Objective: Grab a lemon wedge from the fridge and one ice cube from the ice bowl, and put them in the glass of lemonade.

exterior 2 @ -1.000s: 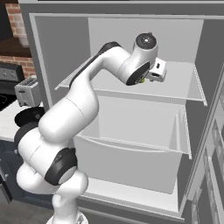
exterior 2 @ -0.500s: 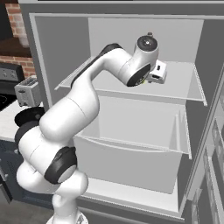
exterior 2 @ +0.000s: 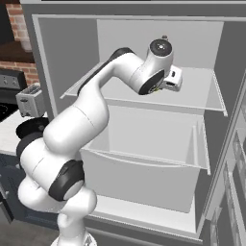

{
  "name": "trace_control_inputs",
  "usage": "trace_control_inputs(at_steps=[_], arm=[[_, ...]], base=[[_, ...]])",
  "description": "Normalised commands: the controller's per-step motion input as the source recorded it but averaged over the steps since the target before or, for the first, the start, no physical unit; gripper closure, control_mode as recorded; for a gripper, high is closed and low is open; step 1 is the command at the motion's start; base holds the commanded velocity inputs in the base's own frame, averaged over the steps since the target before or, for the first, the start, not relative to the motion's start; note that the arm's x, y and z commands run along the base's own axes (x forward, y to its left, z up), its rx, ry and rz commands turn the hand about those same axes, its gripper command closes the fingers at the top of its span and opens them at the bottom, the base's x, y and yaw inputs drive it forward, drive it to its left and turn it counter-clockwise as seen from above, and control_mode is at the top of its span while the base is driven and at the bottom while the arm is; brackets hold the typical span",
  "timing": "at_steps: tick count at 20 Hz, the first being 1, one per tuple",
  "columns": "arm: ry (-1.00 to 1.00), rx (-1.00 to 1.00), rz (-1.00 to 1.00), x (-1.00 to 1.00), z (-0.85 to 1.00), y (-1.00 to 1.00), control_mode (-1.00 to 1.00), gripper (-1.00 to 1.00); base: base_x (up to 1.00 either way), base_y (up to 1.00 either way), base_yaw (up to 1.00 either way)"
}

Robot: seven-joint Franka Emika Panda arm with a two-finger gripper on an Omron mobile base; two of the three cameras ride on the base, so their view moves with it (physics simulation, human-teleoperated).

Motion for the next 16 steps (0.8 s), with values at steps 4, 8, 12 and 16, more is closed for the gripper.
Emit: trace_control_inputs(at_steps=[4, 8, 12, 16], arm=[[-0.17, 0.02, 0.0, -0.75, 0.0, 0.0, -1.0, 1.0], [-0.24, 0.0, 0.0, -1.0, 0.06, 0.0, -1.0, 1.0], [-0.27, 0.0, 0.0, -1.0, 0.1, 0.0, -1.0, 1.0], [-0.28, 0.0, 0.0, -1.0, 0.19, 0.0, -1.0, 1.0]], base=[[0.0, 0.0, 0.0], [0.0, 0.0, 0.0], [0.0, 0.0, 0.0], [0.0, 0.0, 0.0]])
